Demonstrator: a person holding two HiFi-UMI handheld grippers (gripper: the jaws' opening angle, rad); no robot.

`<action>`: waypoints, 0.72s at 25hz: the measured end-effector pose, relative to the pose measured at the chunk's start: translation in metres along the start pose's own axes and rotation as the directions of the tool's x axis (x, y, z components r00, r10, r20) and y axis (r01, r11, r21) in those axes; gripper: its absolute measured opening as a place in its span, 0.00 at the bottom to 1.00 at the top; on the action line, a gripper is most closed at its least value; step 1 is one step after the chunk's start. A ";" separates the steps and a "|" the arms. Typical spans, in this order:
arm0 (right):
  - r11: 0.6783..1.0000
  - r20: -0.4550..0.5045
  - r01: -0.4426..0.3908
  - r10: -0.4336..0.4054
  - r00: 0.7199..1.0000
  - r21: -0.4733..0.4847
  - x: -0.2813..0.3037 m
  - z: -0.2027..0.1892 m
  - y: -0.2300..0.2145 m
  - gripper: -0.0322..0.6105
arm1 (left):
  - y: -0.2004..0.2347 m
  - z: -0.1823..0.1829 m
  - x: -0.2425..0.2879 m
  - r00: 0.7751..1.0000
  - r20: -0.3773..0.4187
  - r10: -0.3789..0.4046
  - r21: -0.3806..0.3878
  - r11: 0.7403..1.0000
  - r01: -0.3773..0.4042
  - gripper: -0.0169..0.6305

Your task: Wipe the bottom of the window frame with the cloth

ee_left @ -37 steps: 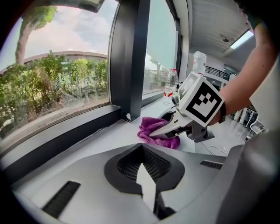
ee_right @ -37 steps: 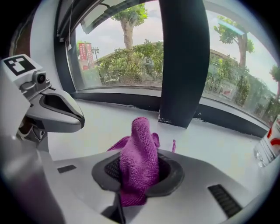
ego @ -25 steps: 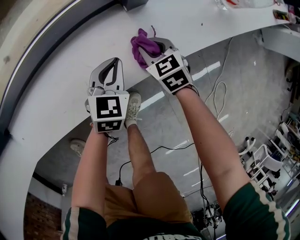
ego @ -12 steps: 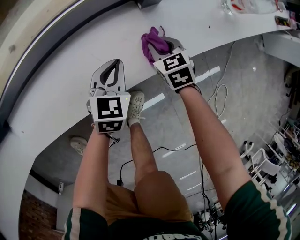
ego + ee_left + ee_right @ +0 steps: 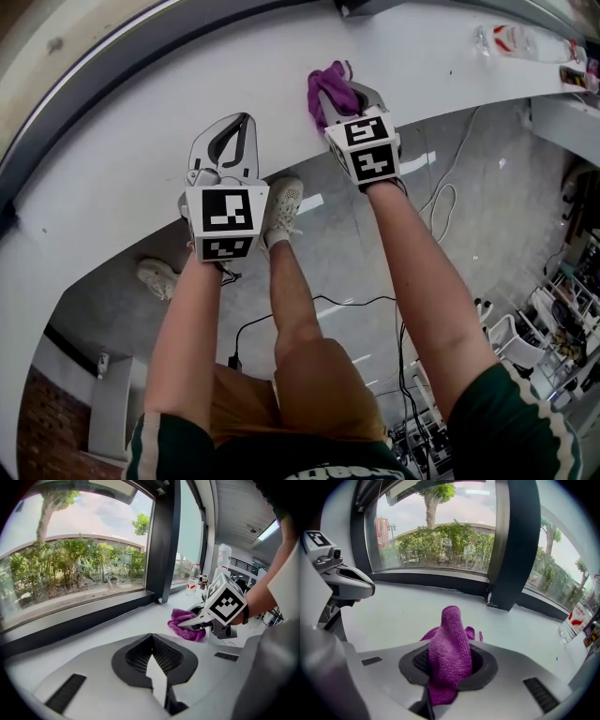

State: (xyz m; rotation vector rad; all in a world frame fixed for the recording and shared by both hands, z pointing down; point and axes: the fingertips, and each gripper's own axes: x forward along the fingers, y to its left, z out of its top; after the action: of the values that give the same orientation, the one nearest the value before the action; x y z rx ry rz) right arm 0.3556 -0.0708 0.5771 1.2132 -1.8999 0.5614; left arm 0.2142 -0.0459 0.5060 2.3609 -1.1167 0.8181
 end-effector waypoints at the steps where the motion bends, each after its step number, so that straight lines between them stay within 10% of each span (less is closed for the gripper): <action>1: 1.000 0.002 0.008 -0.008 1.000 -0.002 0.000 0.002 0.007 0.19 | 0.005 -0.003 -0.006 1.000 0.000 0.005 -0.008 1.000 -0.005 0.04; 18: 0.998 0.022 0.054 -0.053 0.998 -0.043 0.013 0.041 0.125 0.18 | 0.098 -0.058 -0.082 0.997 0.021 0.078 -0.081 0.994 -0.076 0.04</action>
State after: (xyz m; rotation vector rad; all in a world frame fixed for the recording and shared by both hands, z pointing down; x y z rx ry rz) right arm 0.2250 -0.0520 0.5698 1.2425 -1.8818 0.4780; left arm 0.0750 -0.0257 0.5059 2.2800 -1.2344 0.7582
